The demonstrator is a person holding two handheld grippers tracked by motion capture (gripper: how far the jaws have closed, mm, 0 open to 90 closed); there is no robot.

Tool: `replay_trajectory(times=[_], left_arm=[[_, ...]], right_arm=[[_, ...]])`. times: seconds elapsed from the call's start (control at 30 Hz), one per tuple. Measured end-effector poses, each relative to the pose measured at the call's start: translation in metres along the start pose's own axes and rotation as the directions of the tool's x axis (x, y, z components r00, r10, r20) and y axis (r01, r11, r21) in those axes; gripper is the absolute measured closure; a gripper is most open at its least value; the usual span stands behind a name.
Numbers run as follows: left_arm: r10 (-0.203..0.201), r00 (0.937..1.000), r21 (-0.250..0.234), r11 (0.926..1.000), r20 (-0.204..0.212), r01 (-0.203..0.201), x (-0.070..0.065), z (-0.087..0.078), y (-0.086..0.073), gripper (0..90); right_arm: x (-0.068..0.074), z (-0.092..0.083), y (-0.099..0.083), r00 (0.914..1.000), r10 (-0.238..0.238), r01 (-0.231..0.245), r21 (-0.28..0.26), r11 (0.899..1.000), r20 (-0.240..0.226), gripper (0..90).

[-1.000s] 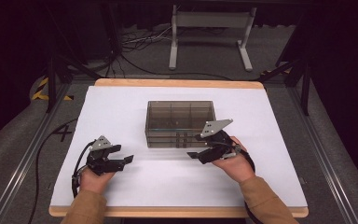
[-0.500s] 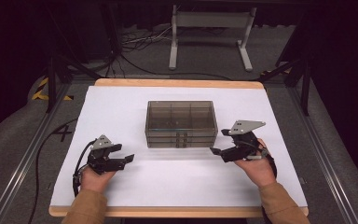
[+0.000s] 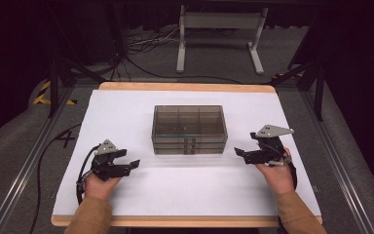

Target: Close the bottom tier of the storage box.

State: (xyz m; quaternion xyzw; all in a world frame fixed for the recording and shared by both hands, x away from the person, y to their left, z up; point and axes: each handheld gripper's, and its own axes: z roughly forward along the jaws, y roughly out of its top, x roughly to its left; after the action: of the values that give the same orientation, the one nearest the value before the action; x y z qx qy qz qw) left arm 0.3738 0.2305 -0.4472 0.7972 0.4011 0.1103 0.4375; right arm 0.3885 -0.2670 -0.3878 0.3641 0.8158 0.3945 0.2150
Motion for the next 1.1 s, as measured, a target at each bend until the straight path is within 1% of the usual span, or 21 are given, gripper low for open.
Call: replay_trajectory(times=[0.07, 0.2, 0.27, 0.5, 0.57, 0.63, 0.9, 1.1], left_arm=[[-0.003, 1.0000, 0.000, 1.0000, -0.002, 0.003, 0.000, 0.000, 0.000, 28.2], [-0.005, 1.0000, 0.002, 1.0000, -0.005, 0.005, 0.001, 0.000, 0.000, 28.2], [-0.006, 1.0000, 0.000, 1.0000, -0.006, 0.006, 0.001, 0.000, 0.000, 28.2], [-0.007, 0.9999, -0.001, 1.0000, -0.011, 0.007, 0.001, -0.001, 0.000, 28.2], [-0.007, 0.9999, -0.002, 1.0000, -0.011, 0.007, 0.001, -0.001, 0.000, 28.2], [-0.006, 0.9999, 0.002, 1.0000, -0.011, 0.006, 0.001, 0.000, 0.000, 28.2], [-0.005, 1.0000, 0.004, 1.0000, -0.008, 0.005, 0.001, 0.000, 0.000, 28.2], [-0.007, 1.0000, 0.003, 1.0000, -0.007, 0.007, 0.001, 0.000, 0.000, 28.2]], right_arm=[[-0.004, 0.001, -0.004, 0.9996, 0.023, -0.023, -0.004, 1.000, 0.014, 13.2], [-0.013, 0.005, -0.013, 0.9980, 0.055, -0.056, 0.012, 0.998, 0.029, 11.5], [-0.016, 0.007, -0.017, 0.9972, 0.062, -0.063, 0.020, 0.998, 0.041, 9.9], [-0.021, 0.012, -0.027, 0.9915, 0.100, -0.103, 0.026, 0.994, 0.082, 5.1], [-0.022, 0.013, -0.029, 0.9907, 0.108, -0.110, 0.026, 0.994, 0.083, 5.1], [-0.023, 0.015, -0.031, 0.9907, 0.115, -0.117, 0.030, 0.993, 0.073, 5.0], [-0.024, 0.025, -0.041, 0.9912, 0.111, -0.116, 0.058, 0.992, 0.072, 3.6], [-0.022, 0.030, -0.044, 0.9931, 0.097, -0.102, 0.074, 0.992, 0.067, 2.4]])
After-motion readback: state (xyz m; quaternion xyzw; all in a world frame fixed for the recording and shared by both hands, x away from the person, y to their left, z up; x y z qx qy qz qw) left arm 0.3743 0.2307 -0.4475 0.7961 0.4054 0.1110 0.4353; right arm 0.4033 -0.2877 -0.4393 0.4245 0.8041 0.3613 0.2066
